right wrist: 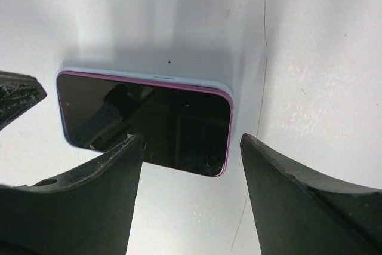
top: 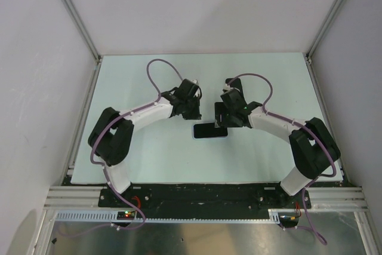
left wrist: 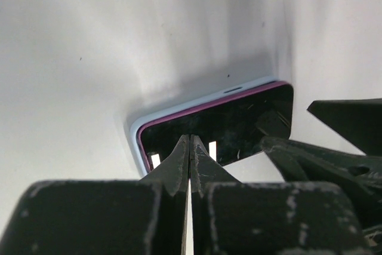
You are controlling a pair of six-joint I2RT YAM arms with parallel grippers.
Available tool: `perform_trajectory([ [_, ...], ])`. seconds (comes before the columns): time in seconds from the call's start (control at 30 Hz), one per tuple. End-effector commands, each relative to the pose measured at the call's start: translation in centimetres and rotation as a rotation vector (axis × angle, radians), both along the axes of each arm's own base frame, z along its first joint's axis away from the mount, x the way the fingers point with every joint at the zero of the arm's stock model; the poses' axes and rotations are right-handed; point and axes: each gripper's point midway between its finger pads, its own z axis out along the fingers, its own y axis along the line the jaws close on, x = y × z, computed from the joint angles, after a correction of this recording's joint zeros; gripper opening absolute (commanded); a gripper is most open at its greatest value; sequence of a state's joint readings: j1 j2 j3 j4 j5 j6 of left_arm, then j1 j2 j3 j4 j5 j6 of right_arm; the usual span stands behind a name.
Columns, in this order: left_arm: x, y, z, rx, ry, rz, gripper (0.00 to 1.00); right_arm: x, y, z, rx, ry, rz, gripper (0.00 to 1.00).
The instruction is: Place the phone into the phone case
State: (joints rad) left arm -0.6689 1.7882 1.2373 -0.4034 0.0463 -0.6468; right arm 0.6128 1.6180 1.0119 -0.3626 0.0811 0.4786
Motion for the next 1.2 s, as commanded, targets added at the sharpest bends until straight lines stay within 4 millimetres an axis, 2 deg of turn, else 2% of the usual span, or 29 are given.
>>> perform_trajectory([
  [0.0,1.8,-0.8,0.3,-0.004,-0.034,0.014,0.0,0.6,0.3,-0.2,0.02,-0.009,-0.012,0.7],
  [0.4,0.8,0.2,-3.0,0.045,0.031,0.026,0.0,0.6,0.3,-1.5,0.007,0.014,-0.009,0.68],
  [0.73,-1.5,1.5,-5.7,0.081,0.078,0.031,0.0,0.3,0.6,-2.2,-0.005,0.029,0.004,0.68],
  [1.1,-2.0,1.8,-6.6,0.083,0.092,0.028,0.0,-0.5,0.6,-2.4,-0.054,0.022,0.013,0.61],
  [1.17,-1.9,1.6,-6.1,0.073,0.082,0.023,0.0,-0.6,0.6,-2.5,-0.063,0.022,0.014,0.57],
])
